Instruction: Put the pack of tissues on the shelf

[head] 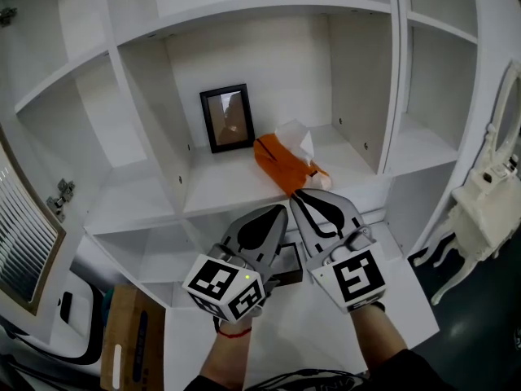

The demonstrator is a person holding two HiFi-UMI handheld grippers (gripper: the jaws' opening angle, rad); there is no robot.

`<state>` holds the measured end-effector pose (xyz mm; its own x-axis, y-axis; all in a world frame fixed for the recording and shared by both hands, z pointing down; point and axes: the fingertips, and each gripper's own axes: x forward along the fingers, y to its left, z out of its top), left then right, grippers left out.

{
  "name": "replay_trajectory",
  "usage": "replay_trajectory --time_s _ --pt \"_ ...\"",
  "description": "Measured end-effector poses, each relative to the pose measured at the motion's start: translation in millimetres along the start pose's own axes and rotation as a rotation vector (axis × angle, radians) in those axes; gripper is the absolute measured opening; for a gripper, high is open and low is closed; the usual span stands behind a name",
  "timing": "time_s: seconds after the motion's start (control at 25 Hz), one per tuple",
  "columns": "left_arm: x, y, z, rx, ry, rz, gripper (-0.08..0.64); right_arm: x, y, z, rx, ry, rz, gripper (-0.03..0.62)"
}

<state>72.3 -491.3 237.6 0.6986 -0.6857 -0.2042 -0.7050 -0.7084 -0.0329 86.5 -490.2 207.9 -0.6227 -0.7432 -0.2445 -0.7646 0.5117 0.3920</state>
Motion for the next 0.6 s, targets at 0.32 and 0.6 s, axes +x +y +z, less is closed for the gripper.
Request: replay_trajectory --time_s 0.32,0.6 --pt "7 -11 3 0.047 0.011 -0.045 0.006 -28 -18 8 0.11 -0.077 -0.05 0.018" --pt "24 -36 5 0.071 0.014 -0.127 0.006 -43 -52 -24 0.087 0.027 -0.113 0.018"
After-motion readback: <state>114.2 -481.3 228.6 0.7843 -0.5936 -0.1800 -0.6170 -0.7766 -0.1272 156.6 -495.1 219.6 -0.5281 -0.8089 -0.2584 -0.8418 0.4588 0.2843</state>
